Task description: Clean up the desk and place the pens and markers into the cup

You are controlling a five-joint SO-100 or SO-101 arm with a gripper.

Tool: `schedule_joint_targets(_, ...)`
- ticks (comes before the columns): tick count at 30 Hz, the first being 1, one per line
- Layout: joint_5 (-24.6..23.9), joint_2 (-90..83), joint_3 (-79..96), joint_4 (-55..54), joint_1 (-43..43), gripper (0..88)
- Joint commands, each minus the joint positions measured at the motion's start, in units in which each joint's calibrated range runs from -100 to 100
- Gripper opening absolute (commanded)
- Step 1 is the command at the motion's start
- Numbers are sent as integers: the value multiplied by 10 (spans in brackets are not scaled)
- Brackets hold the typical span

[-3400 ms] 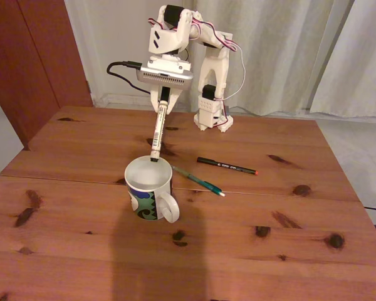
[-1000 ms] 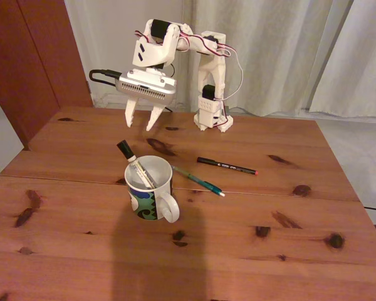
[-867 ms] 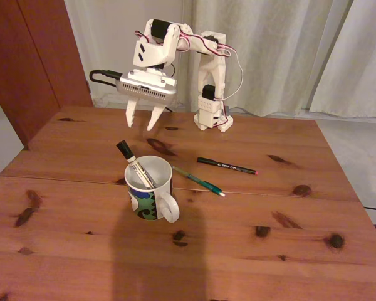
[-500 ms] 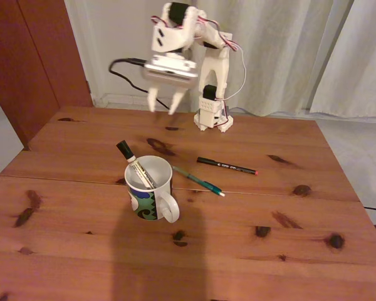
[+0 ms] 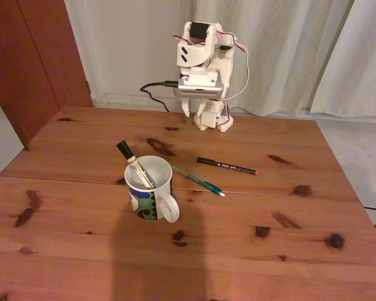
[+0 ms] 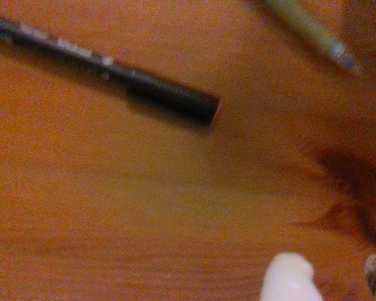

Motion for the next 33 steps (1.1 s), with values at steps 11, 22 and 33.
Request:
schedule_joint_targets(11,-9,15,168,-207,-96,92)
schedule_joint_targets(22,-25,26,236,-265,-173,168)
schedule_joint_targets(33,-23,21,326,-257,-229,171)
